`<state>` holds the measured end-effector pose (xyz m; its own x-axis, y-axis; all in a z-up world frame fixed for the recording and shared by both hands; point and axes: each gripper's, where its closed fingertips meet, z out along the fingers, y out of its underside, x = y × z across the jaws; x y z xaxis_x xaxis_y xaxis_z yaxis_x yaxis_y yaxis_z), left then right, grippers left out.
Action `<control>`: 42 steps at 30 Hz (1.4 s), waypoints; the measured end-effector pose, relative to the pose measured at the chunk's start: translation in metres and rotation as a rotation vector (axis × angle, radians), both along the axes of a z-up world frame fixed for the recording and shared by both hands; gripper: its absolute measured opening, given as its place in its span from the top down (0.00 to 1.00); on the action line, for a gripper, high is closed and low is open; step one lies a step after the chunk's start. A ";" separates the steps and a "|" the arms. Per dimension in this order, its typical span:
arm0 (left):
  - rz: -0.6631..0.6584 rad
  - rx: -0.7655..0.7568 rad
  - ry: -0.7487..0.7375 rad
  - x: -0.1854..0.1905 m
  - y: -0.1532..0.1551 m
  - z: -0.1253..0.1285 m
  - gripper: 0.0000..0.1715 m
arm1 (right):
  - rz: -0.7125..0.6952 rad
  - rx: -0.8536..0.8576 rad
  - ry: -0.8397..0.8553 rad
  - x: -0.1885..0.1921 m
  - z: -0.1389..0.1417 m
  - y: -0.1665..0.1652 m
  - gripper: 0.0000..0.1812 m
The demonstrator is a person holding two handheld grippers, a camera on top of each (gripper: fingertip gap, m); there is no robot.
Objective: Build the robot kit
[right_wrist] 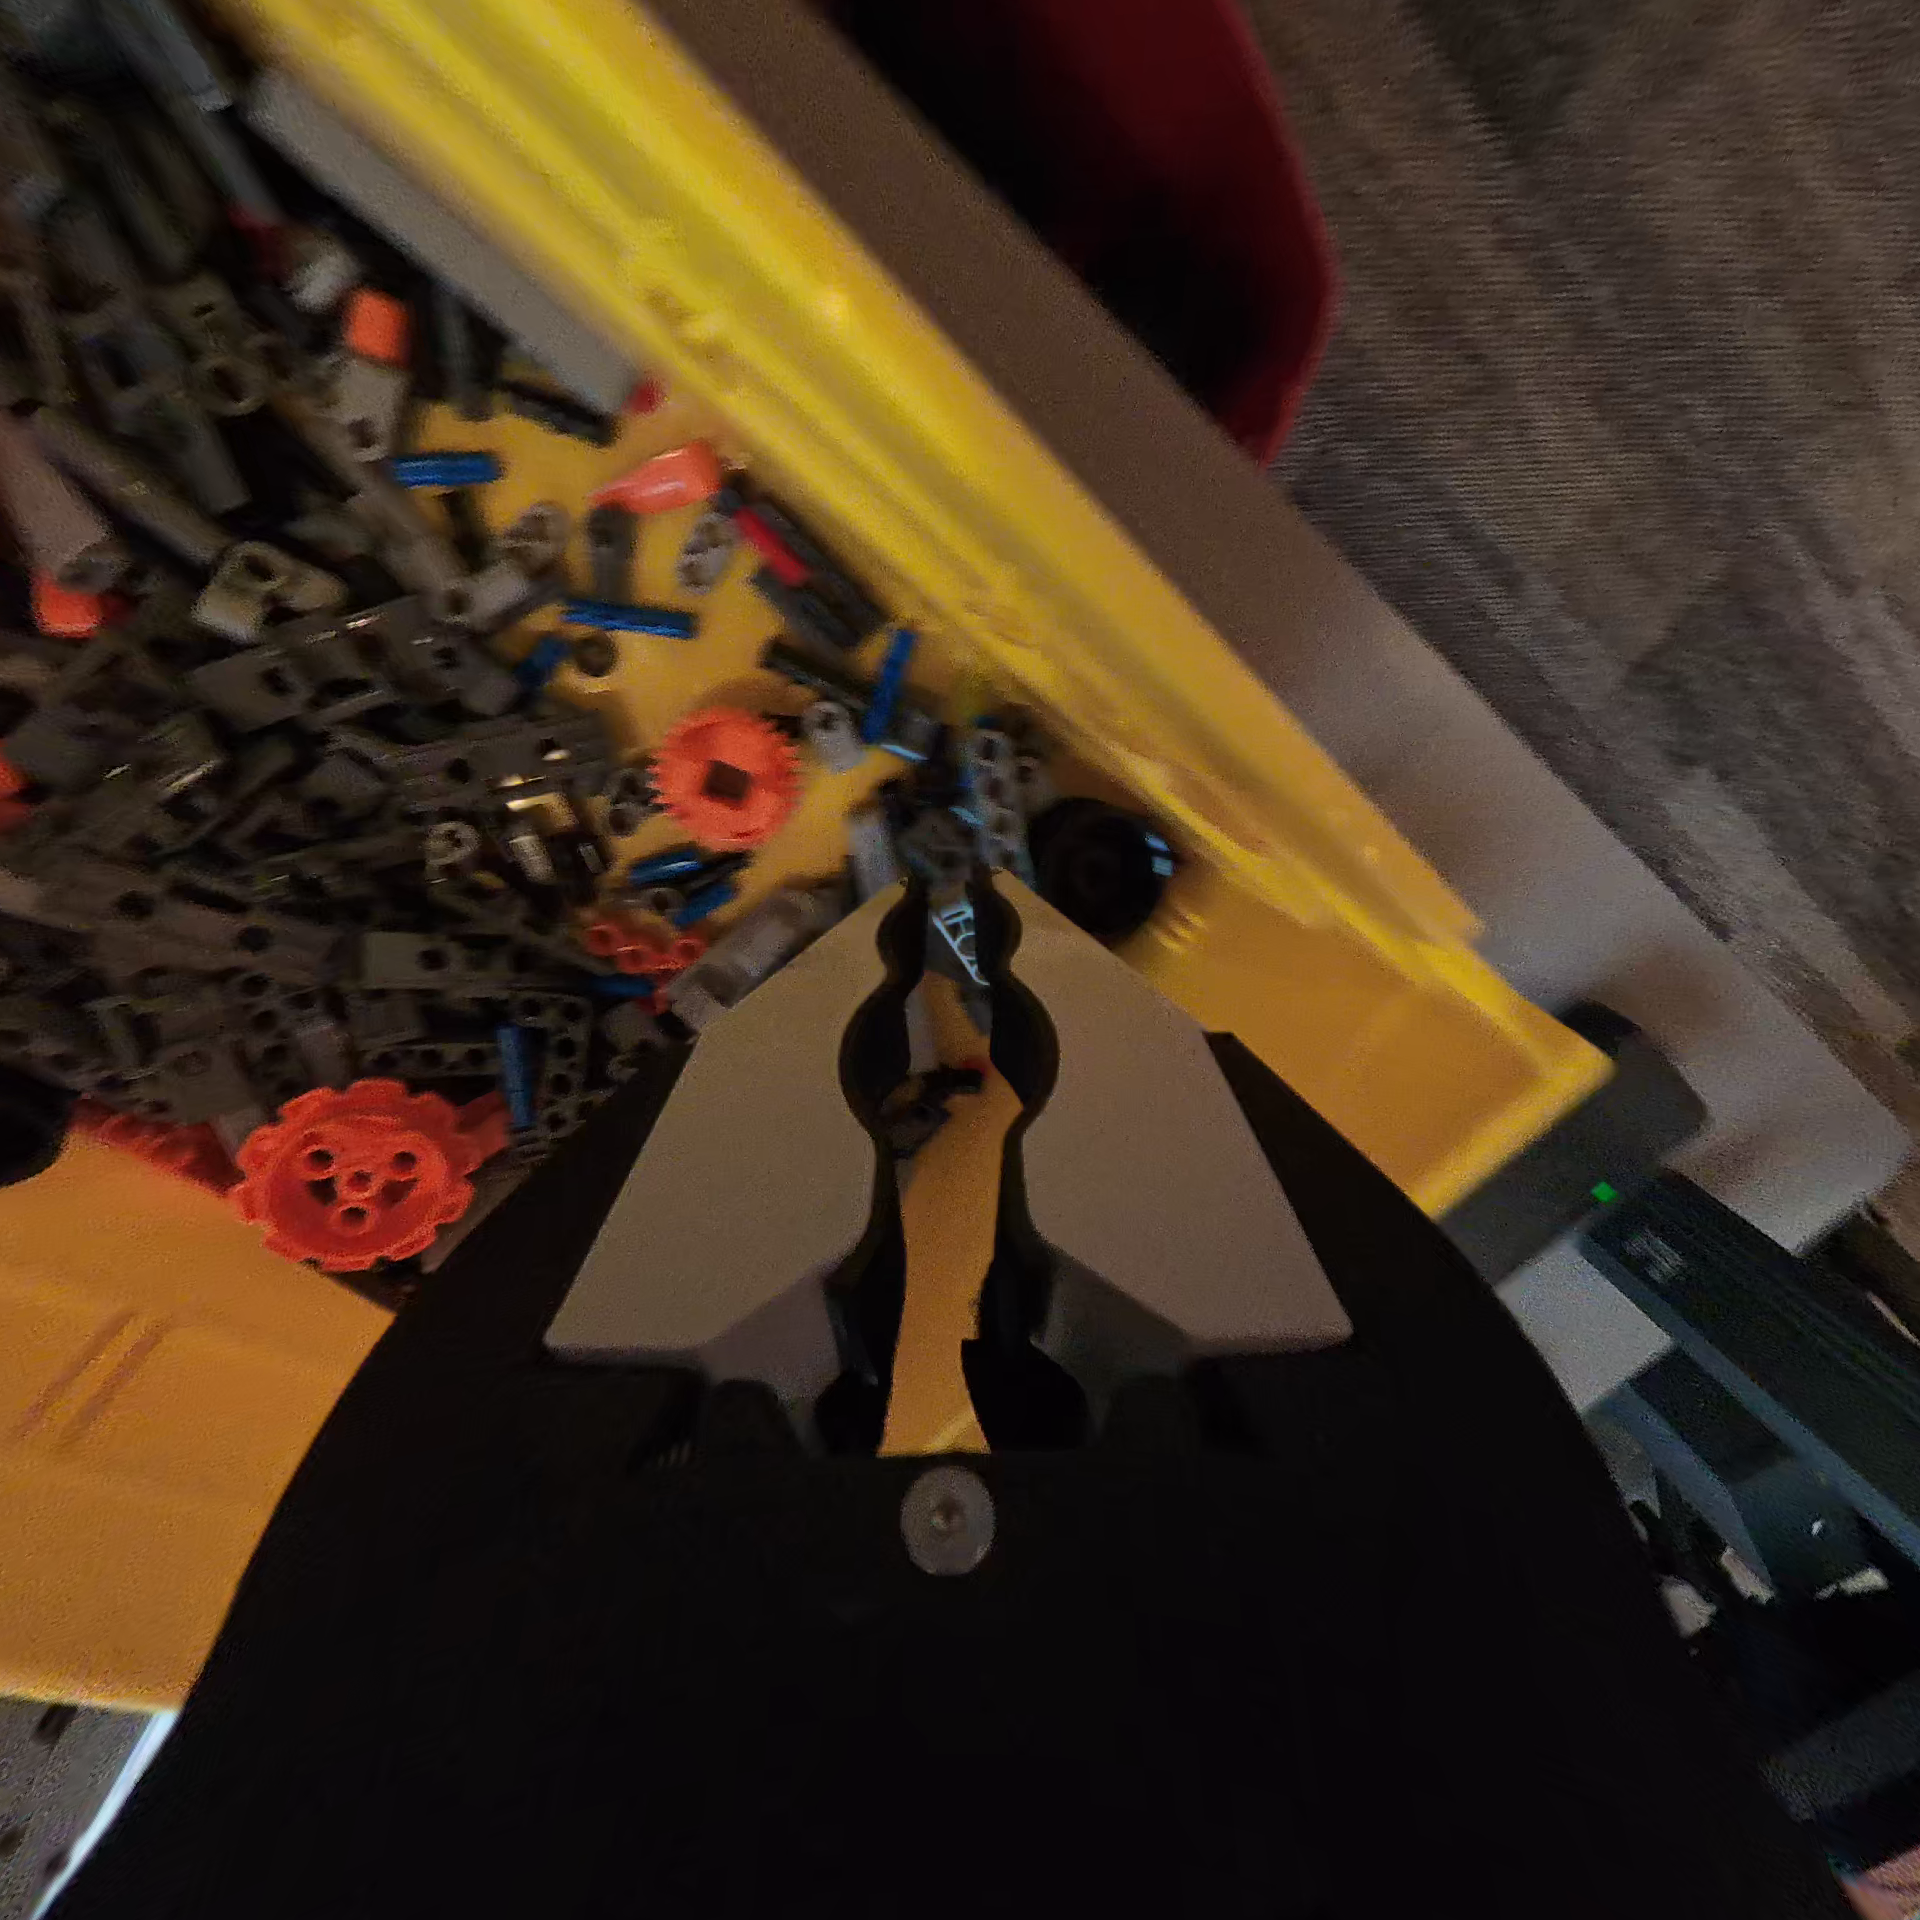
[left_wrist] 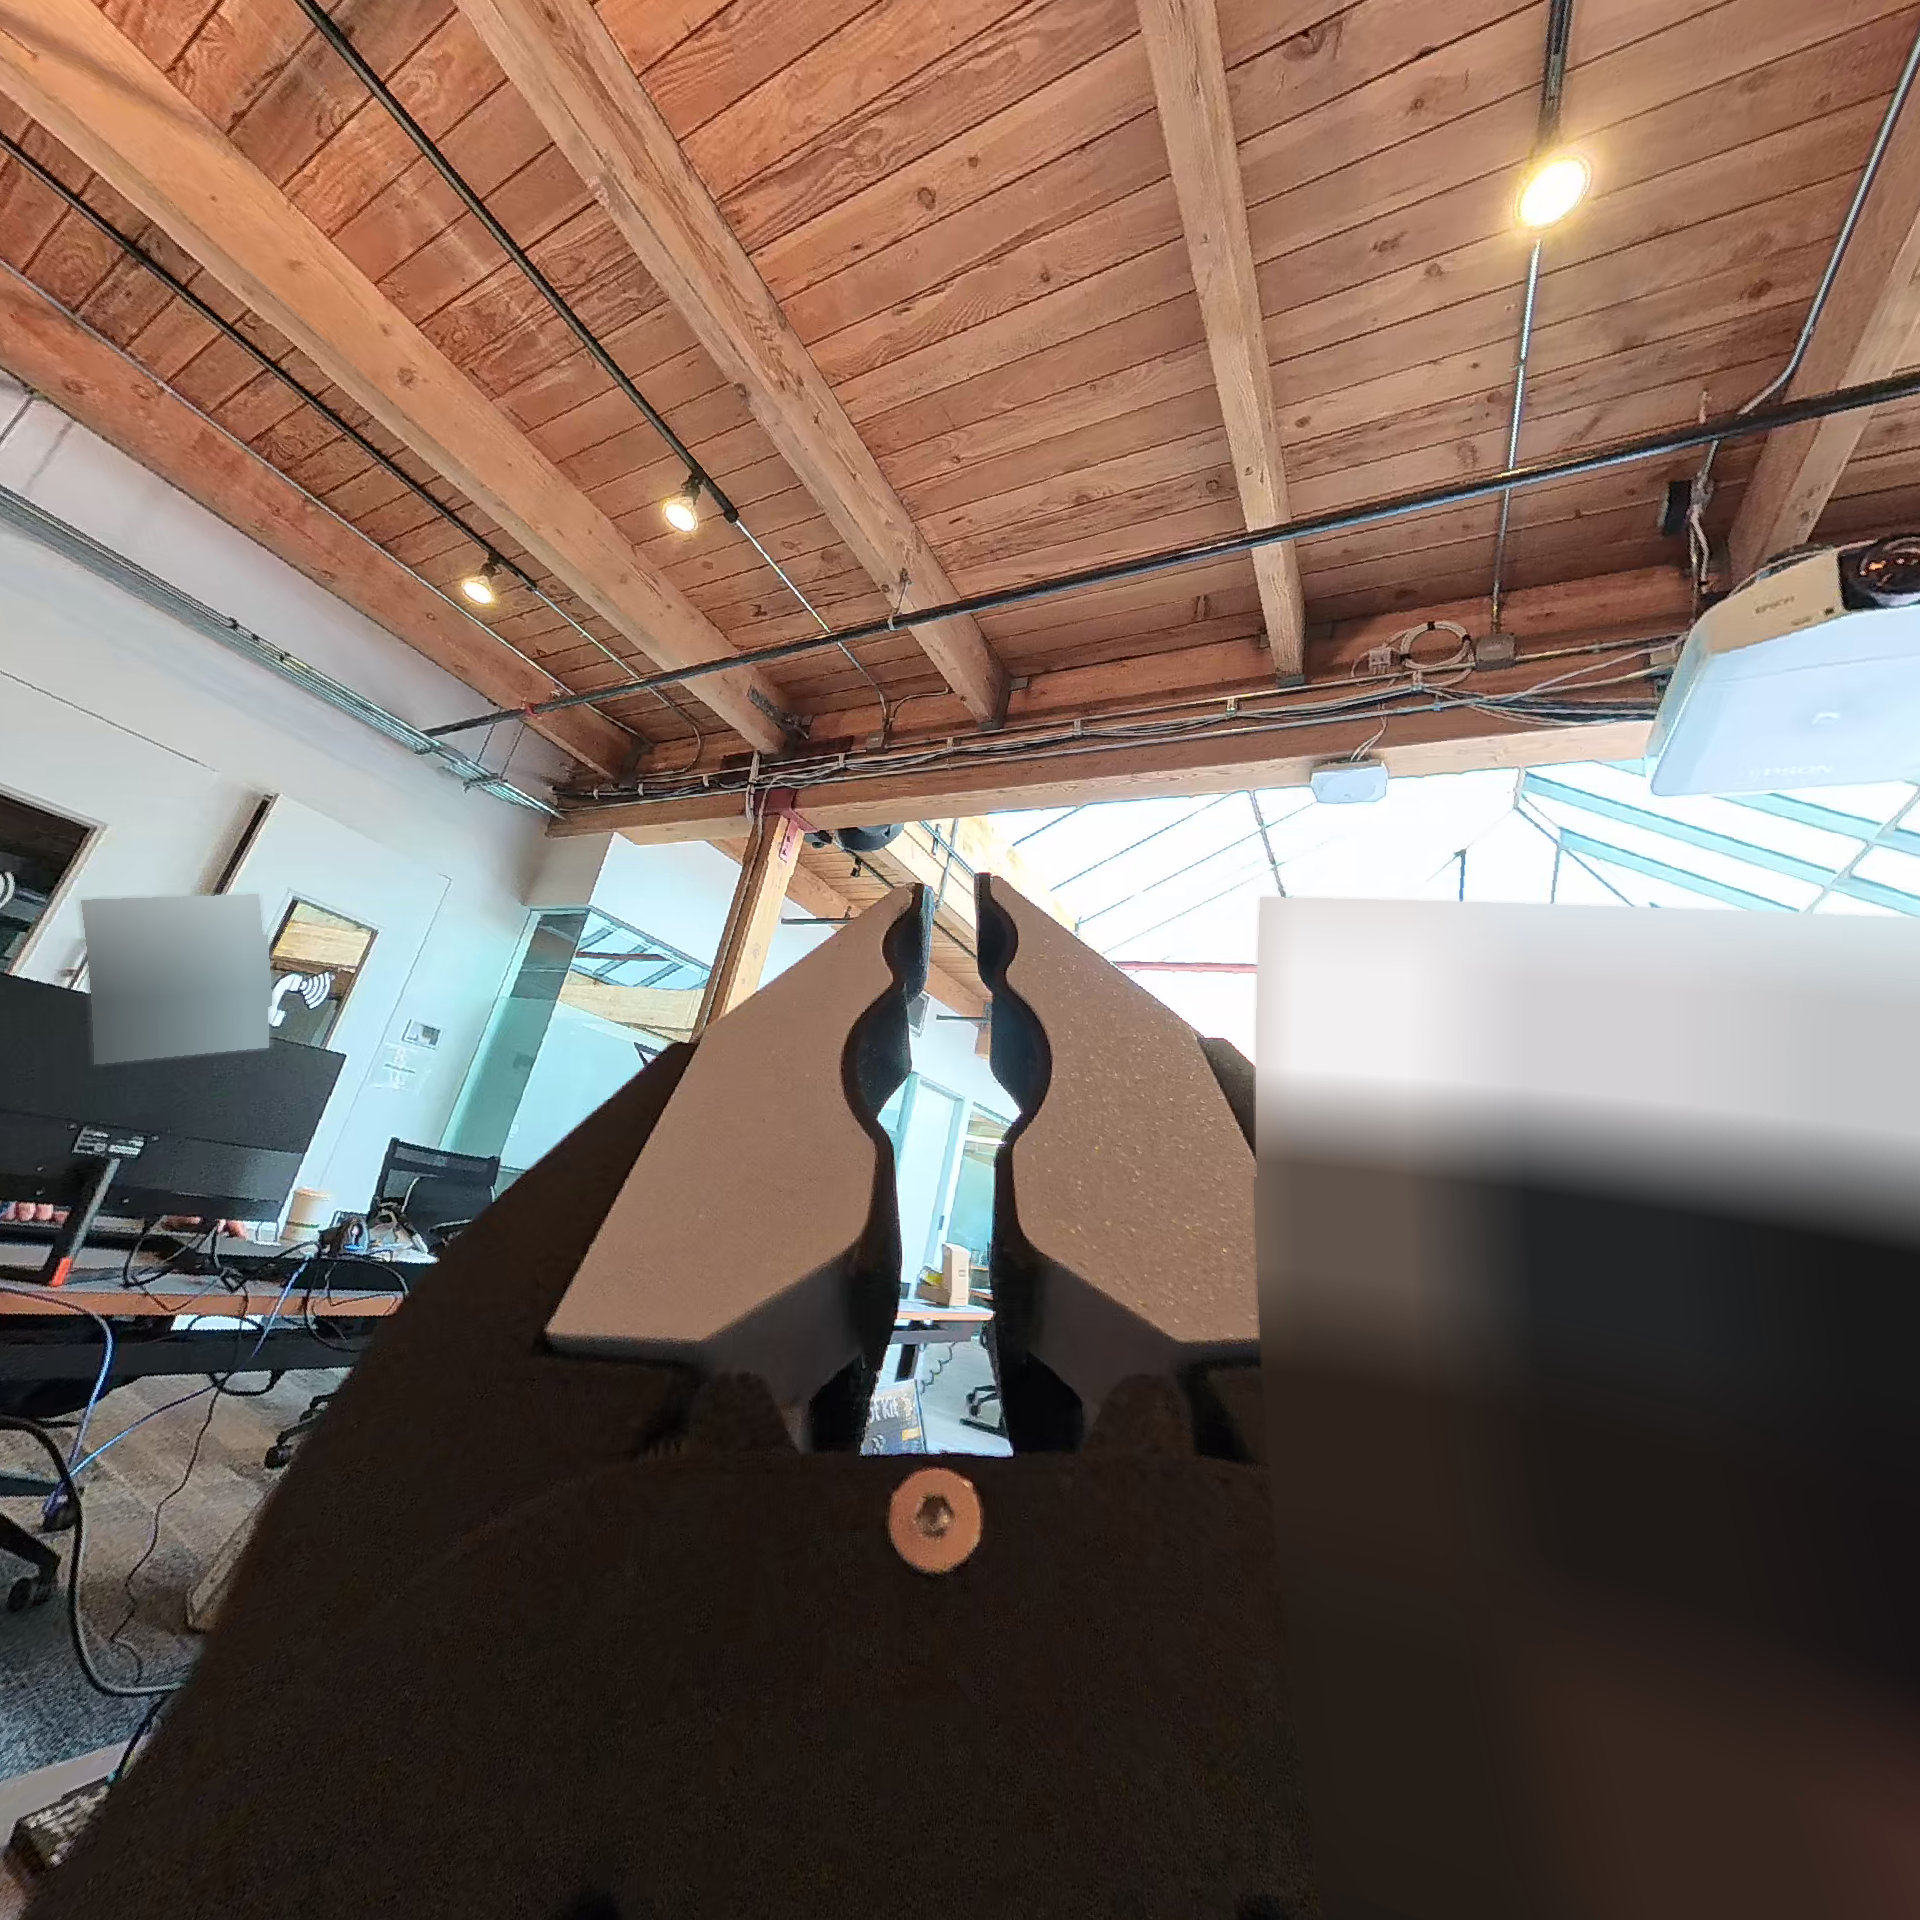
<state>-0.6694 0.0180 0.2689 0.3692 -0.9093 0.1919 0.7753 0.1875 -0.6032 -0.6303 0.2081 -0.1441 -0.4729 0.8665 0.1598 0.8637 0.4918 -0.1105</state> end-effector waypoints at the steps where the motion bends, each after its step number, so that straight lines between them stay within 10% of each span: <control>1: -0.002 -0.001 0.000 0.000 0.000 0.000 0.96 | -0.022 0.006 0.040 -0.003 0.007 0.006 0.95; 7: 0.001 0.004 -0.007 -0.002 -0.001 0.000 0.96 | 0.000 -0.155 0.144 -0.002 0.032 -0.024 0.76; 20: -0.001 0.006 -0.007 -0.002 -0.002 0.001 0.96 | 0.207 -0.232 -0.087 0.024 -0.015 -0.106 0.62; 36: -0.003 0.007 -0.006 -0.001 -0.003 0.001 0.96 | 0.087 0.005 -0.026 0.001 -0.014 -0.047 0.98; 42: -0.002 0.005 -0.006 -0.001 -0.002 0.001 0.97 | 0.055 -0.098 -0.001 0.008 -0.001 -0.047 0.78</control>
<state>-0.6703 0.0164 0.2697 0.3664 -0.9109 0.1896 0.7793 0.1892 -0.5974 -0.6224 0.1611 -0.1450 -0.5206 0.8505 0.0751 0.8356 0.5256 -0.1599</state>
